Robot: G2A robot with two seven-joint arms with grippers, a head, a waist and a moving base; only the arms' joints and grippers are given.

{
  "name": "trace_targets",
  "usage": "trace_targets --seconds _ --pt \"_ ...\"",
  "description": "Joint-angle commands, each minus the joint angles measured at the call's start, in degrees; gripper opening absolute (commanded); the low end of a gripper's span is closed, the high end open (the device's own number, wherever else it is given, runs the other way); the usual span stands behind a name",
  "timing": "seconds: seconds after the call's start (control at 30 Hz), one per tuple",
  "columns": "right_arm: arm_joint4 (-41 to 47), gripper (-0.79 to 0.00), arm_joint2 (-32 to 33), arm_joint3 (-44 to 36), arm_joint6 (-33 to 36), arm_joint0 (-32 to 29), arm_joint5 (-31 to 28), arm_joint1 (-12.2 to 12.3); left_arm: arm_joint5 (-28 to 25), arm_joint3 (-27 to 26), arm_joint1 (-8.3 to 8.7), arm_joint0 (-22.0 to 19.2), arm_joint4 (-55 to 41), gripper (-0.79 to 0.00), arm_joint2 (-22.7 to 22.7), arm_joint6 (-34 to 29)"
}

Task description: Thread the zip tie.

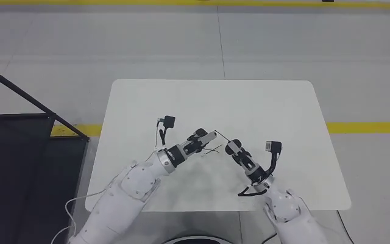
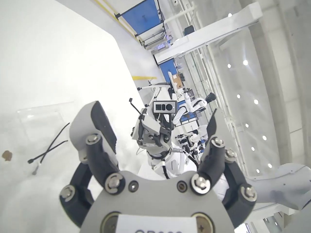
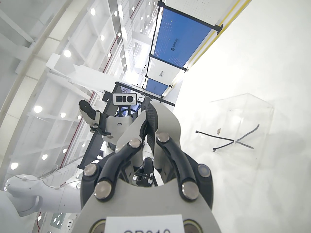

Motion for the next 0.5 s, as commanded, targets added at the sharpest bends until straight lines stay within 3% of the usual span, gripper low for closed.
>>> trace_targets --seconds 0.0,0.17,0.47 --pt "0.6 -0.785 -0.4 0.4 -0.8 0.2 -0.2 -0.3 -1.7 1.5 -0.65 -0.2 -0.1 -0.058 1.8 3.2" --pt "2.3 -0.785 -0.8 1.7 0.2 0.9 -1.4 -0.6 -2.4 3.9 -1.63 -1.4 0.7 -0.212 4.0 5.5" --pt "3.0 -0.785 -0.9 2.6 0.9 1.2 -2.5 -1.0 -2.1 7.4 -3.07 -2.8 2.6 -0.348 6.4 8.3"
